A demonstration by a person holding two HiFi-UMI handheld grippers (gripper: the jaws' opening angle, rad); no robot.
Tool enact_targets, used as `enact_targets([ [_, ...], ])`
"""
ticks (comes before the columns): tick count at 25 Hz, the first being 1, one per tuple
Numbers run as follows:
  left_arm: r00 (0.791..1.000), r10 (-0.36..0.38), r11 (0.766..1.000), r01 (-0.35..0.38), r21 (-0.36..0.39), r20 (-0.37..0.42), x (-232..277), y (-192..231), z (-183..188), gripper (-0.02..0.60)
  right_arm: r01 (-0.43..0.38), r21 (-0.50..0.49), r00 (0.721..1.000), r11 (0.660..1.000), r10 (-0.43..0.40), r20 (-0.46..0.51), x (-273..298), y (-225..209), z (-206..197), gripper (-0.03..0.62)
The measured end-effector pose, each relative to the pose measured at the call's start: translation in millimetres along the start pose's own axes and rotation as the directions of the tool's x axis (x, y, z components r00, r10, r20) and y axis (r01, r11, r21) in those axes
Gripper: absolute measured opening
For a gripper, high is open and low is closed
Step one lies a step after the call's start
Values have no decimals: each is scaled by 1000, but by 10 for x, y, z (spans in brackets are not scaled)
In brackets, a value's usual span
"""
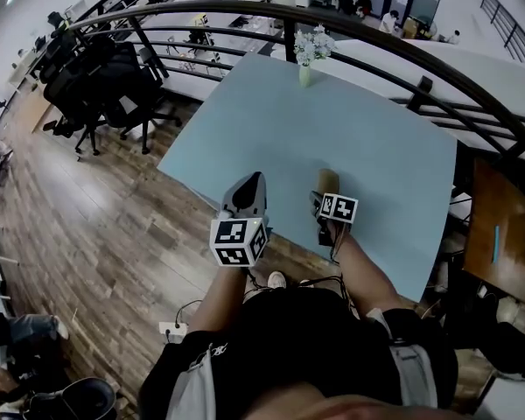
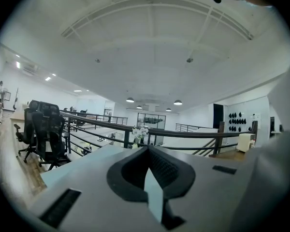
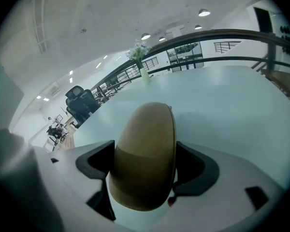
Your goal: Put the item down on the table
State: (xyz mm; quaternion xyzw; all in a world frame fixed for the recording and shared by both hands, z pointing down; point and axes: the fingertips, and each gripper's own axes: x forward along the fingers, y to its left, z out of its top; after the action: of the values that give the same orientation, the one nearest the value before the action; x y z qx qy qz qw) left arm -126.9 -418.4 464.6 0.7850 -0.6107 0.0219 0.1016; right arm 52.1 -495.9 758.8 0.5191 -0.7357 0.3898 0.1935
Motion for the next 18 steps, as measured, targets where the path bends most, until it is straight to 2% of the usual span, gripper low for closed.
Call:
enact_targets([
  [11, 1000, 13, 1000, -13, -2, -21, 25, 14, -80, 11, 37, -30, 994, 999, -40, -106, 195, -86, -284, 397],
  [15, 1000, 12, 1000, -12, 2, -22, 24, 0, -69, 11, 53, -56, 992, 997, -59, -108, 204, -96, -285, 403],
  [18, 1000, 9, 1000, -9, 3, -20, 32, 9, -48, 11, 67, -83, 996, 994, -72, -53, 173, -83, -184, 403],
])
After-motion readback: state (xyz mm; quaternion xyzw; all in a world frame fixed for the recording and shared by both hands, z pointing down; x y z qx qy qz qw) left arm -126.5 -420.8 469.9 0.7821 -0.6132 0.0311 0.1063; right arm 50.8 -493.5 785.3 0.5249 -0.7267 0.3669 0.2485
